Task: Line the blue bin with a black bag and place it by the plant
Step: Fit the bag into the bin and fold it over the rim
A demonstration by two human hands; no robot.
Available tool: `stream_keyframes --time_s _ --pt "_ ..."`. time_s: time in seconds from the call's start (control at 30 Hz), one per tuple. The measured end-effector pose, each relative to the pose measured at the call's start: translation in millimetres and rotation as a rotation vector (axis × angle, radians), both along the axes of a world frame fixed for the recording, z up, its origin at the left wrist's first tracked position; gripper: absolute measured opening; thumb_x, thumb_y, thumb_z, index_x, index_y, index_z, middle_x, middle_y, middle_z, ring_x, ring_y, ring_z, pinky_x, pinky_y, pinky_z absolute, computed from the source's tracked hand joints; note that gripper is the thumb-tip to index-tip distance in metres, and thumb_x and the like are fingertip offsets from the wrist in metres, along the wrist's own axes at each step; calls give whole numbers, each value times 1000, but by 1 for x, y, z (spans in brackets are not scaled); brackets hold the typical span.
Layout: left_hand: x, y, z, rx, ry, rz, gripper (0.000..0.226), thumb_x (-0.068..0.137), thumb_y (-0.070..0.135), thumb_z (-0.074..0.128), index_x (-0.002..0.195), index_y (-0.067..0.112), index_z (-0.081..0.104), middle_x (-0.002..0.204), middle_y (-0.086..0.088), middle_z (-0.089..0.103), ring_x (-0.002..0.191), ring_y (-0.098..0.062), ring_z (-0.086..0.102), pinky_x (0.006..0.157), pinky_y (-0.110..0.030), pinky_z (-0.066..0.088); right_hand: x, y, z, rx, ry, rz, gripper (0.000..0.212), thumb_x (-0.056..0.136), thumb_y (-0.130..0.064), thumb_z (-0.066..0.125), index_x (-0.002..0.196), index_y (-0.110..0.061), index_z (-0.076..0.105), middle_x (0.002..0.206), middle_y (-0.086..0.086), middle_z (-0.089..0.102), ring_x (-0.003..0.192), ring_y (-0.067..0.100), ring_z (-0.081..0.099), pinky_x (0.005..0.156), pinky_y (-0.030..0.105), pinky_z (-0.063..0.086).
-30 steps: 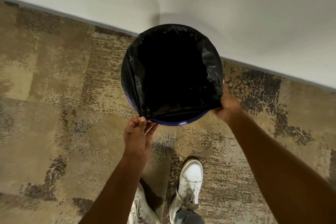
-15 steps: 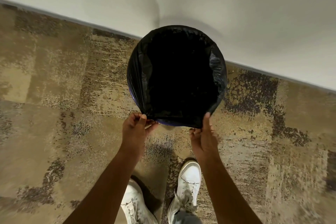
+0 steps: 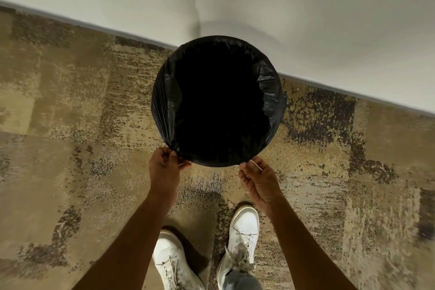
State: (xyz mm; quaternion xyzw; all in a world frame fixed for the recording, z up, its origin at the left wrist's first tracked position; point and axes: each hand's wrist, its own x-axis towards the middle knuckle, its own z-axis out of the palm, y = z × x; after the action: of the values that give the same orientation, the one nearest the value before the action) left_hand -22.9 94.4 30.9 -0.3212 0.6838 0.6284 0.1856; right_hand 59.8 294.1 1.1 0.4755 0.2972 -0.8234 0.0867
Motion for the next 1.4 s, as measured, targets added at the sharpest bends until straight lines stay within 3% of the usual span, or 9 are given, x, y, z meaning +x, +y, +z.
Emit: stream_keyframes --time_s 0.17,0.47,0.7,0.83,0.93,1.03,1.17,1.27,1.4 --pt "-21 5 -6 4 -77 -6 17 98 -1 42 111 0 54 103 -12 67 85 -18 68 65 -25 59 -21 2 -6 87 -61 -14 26 85 9 63 108 -4 62 96 9 75 90 18 72 74 27 59" --pt "-44 7 -12 117 -193 63 35 94 -11 34 93 14 59 104 -12 66 90 -22 66 72 -35 56 -46 2 -5 180 -173 64 30 83 17 61 91 -12 63 93 4 72 89 15 68 79 31 57" --pt "-53 -2 -31 154 -242 56 40 97 -7 34 128 7 55 113 -15 66 94 -26 66 57 -29 56 -50 2 -10 220 -220 112 28 87 12 60 87 -16 60 96 3 69 95 18 63 94 40 50" --pt "-56 -2 -35 198 -254 73 31 98 -1 41 123 8 57 107 -12 68 97 -27 65 72 -38 55 -52 5 -15 250 -239 168 26 87 11 59 86 -16 60 97 3 67 94 19 61 99 46 48" --pt "-57 -3 -38 184 -244 34 26 97 0 44 115 11 60 100 -8 69 93 -25 65 71 -39 53 -52 6 -18 259 -248 194 28 88 11 58 85 -17 60 94 1 67 88 17 61 102 49 45" --pt "-59 -4 -42 147 -249 -29 28 99 1 41 101 17 62 101 -7 69 91 -25 65 65 -36 52 -53 7 -21 257 -256 195 25 88 7 61 87 -18 60 94 1 68 87 16 62 102 49 45" --pt "-65 -8 -37 182 -311 -85 31 100 3 37 112 14 64 106 -8 70 90 -24 68 59 -33 56 -55 8 -20 264 -259 199 20 90 3 62 92 -17 59 105 6 69 90 16 65 97 44 52" --pt "-67 -18 -29 190 -349 -15 28 100 2 37 104 12 62 106 -9 70 89 -24 67 60 -33 57 -52 14 -13 242 -260 185 28 87 7 62 109 -10 58 114 8 69 98 17 67 92 41 54" --pt "-84 -35 -14 295 -282 116 20 99 29 46 105 15 60 108 -7 65 92 -22 61 68 -33 51 -53 33 4 226 -229 102 27 91 -2 60 118 -10 58 113 7 69 106 24 65 81 36 52"
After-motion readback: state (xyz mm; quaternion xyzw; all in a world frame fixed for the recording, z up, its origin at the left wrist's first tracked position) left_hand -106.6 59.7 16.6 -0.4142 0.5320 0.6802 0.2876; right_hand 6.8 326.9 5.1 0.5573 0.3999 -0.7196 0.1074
